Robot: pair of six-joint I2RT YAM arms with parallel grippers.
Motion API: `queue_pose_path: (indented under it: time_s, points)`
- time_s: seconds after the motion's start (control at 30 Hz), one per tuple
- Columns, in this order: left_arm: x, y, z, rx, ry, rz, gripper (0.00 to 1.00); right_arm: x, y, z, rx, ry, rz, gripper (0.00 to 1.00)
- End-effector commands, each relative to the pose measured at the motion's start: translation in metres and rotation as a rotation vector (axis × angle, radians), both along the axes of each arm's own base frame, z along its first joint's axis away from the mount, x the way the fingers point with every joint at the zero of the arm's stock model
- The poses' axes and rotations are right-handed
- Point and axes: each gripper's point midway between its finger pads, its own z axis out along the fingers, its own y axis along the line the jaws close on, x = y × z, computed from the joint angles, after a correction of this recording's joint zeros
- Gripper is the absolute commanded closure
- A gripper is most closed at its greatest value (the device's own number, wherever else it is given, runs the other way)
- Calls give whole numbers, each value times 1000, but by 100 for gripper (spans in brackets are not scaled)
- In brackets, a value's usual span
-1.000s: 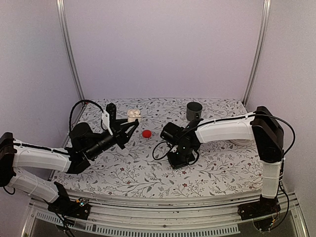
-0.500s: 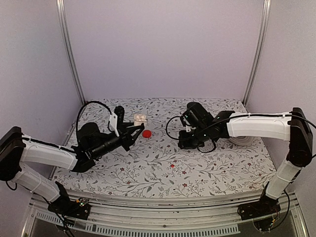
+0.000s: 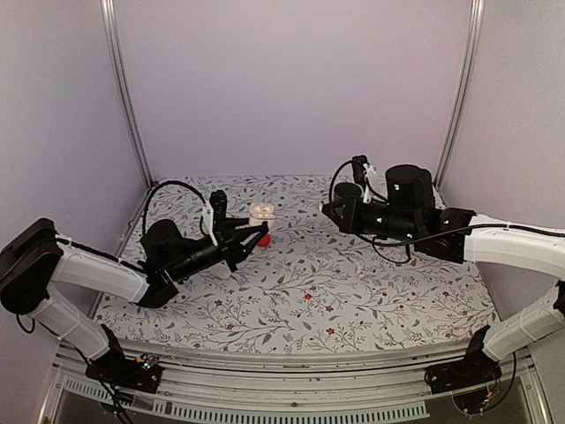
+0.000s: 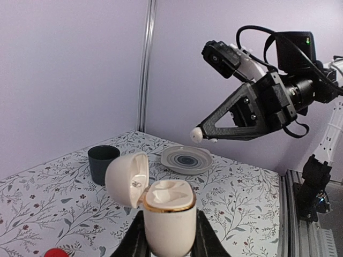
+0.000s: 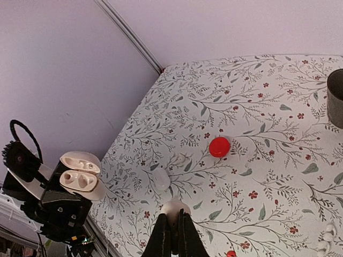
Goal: Insert the wireless bluetooth earbuds into the charging case
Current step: Place the right earbud at the center of the board.
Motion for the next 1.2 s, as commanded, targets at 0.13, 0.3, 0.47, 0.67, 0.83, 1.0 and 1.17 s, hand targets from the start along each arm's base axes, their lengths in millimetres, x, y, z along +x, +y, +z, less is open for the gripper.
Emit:
queue_pose_path:
  time_s: [0.13,0.3,0.47,0.67,0.83,1.0,1.17]
  points:
    - [-19,-19,36,-101,-202,-142,100,-21,15,68,207,-234,167,95]
    - [-21,-30,40,-109,-216,-182,100,-35,23,84,261,-290,258,94]
    - [-30,-38,50,-141,-233,-224,100,-47,31,90,299,-315,344,95]
    - [-11,-28,54,-160,-206,-87,100,-27,18,69,210,-256,205,95]
    - [10,9,48,-153,-160,131,100,-6,-16,-50,-119,48,-1,95]
    - [5,16,39,-120,-128,136,100,-22,-35,-138,-263,250,-53,96]
    - [3,18,33,-113,-101,128,100,-27,-50,-195,-420,415,-152,96]
